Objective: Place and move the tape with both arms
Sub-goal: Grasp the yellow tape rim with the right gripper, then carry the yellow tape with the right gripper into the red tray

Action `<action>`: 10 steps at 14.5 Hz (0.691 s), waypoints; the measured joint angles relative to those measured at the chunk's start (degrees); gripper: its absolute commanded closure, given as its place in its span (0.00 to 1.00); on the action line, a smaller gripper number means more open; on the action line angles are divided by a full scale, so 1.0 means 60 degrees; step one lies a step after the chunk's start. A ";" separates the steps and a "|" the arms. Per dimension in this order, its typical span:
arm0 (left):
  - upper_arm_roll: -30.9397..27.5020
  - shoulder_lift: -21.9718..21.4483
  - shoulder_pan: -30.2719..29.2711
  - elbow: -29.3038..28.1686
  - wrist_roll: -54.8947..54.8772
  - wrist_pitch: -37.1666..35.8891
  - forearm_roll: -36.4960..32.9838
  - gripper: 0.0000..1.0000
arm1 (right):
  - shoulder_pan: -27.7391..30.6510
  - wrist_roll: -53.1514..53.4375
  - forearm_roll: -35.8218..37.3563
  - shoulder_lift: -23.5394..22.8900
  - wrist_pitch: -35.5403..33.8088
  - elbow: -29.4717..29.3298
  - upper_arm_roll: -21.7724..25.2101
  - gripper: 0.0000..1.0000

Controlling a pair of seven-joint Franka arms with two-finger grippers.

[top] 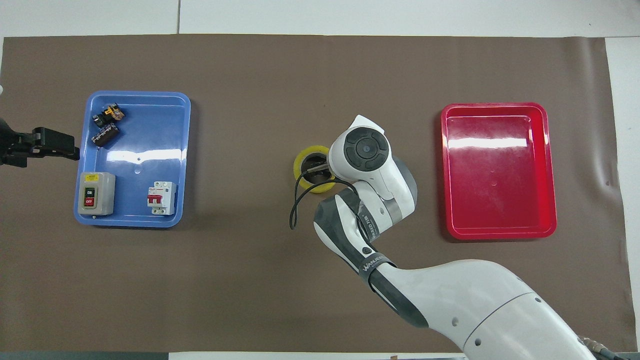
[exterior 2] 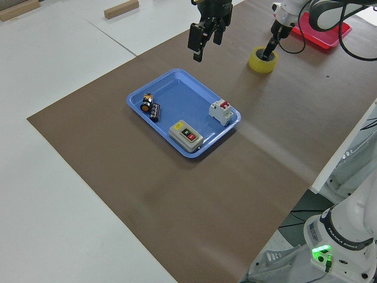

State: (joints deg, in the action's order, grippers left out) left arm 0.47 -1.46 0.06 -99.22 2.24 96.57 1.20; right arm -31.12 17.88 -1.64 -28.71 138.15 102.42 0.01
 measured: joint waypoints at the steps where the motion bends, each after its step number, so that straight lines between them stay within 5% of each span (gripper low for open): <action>1: 0.0002 -0.0002 0.0027 0.0024 -0.0003 -0.0058 0.0000 0.00 | -0.0002 0.0000 0.0020 0.0006 -0.0020 -0.0011 0.0001 1.00; 10: -0.0090 -0.0010 0.0155 0.0363 -0.0206 -0.0520 0.0001 0.00 | -0.0009 0.0001 0.0079 0.0023 -0.0973 -0.0831 -0.0016 1.00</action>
State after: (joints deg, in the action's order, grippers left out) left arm -0.07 -1.53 0.99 -97.04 1.01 93.45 1.21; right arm -31.18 17.89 -1.17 -28.57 132.31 97.43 -0.08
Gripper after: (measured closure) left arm 0.000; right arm 0.784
